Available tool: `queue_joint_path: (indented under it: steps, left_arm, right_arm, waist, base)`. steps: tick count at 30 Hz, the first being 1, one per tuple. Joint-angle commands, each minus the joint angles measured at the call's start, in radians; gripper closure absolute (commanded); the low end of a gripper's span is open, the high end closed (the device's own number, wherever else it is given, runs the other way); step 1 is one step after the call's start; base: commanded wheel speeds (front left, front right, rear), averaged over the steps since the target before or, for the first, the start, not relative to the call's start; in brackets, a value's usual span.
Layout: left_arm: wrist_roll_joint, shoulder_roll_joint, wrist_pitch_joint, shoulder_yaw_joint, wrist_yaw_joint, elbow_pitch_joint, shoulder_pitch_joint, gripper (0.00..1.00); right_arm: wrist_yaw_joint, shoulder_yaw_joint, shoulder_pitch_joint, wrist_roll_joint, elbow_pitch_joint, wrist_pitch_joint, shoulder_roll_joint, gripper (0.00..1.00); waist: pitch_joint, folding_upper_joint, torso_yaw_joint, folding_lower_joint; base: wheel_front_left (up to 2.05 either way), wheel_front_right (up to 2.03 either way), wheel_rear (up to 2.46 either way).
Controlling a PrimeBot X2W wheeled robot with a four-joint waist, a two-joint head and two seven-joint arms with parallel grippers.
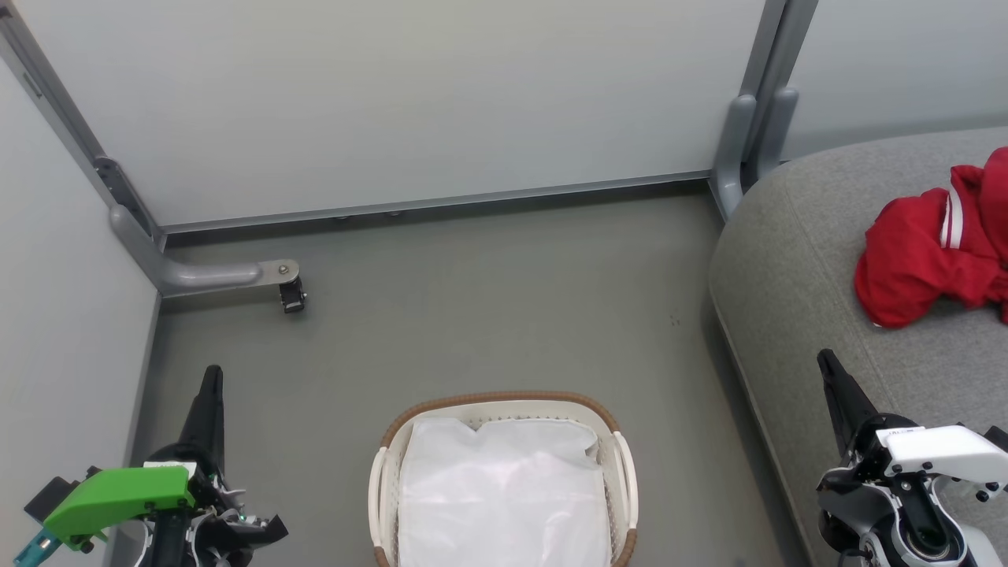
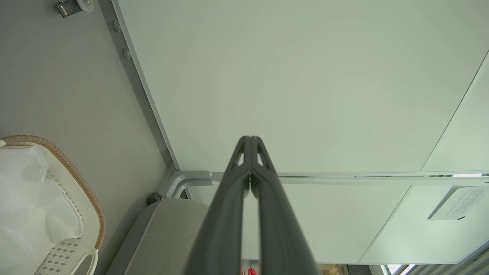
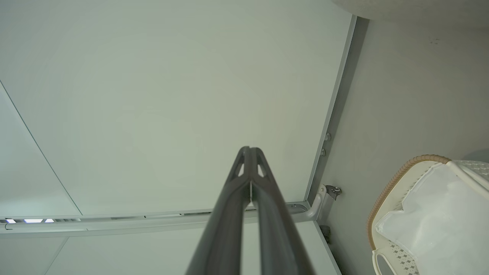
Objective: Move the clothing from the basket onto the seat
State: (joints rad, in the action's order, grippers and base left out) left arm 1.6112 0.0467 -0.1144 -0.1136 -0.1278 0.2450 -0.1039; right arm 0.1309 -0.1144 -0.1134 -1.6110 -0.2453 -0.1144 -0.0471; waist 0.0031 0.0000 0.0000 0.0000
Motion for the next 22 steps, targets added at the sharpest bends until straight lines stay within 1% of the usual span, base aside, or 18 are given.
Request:
queue_joint_path:
  steps: [1, 22]
  left_arm:
    - [0.003, 0.007, -0.003, -0.002, -0.005, -0.001, -0.010, 1.00]
    - [0.003, 0.007, -0.003, -0.002, -0.006, -0.001, -0.010, 1.00]
  right_arm:
    - [0.000, -0.002, 0.011, -0.004, 0.003, -0.003, -0.006, 1.00]
    - [0.000, -0.001, 0.011, -0.004, 0.003, -0.003, -0.006, 1.00]
  waist:
    - [0.000, 0.0000, 0.000, 0.0000]
    - [0.000, 0.0000, 0.000, 0.0000]
  base:
    - [0.00, 0.00, 0.00]
    - [0.00, 0.00, 0.00]
